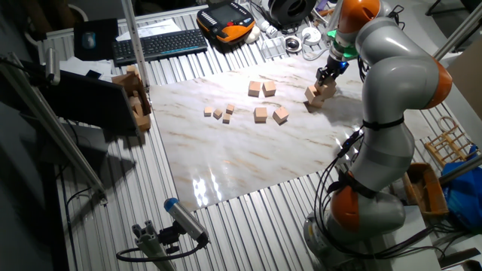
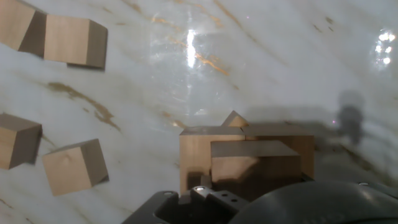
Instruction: Stack the blocks into a cross shape
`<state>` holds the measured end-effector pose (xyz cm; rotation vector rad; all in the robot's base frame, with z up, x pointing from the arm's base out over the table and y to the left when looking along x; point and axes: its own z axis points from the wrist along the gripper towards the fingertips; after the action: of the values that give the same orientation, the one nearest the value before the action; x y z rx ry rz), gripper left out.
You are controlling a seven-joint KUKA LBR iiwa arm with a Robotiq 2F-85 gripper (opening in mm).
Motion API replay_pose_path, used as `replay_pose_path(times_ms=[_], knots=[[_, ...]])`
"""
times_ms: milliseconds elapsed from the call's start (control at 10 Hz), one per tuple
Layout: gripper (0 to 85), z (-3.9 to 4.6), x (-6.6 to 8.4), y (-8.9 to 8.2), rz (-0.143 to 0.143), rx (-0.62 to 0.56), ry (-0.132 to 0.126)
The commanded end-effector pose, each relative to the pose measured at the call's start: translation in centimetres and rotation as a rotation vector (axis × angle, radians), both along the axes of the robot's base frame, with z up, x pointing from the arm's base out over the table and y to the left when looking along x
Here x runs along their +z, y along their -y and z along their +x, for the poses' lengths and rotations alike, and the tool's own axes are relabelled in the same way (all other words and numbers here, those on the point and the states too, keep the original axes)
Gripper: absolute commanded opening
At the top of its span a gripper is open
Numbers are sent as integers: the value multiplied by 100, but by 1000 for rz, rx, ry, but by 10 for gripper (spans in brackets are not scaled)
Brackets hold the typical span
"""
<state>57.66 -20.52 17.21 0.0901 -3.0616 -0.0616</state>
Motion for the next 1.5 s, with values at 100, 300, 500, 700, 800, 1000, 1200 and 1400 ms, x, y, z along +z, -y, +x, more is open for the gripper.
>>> replay_pose_path(times_ms=[100, 300, 500, 700, 800, 1000, 1200, 1400], knots=[[0, -1, -6, 3, 0, 0, 6], [0, -2, -8, 10, 2, 0, 6], [0, -5, -20, 28, -1, -2, 10], [0, -3, -25, 33, 0, -3, 12], [0, -4, -27, 32, 0, -5, 12], [170, -8, -28, 31, 1, -14, 18], [340, -13, -32, 27, 2, -24, 25], [510, -16, -36, 25, 2, -27, 32]])
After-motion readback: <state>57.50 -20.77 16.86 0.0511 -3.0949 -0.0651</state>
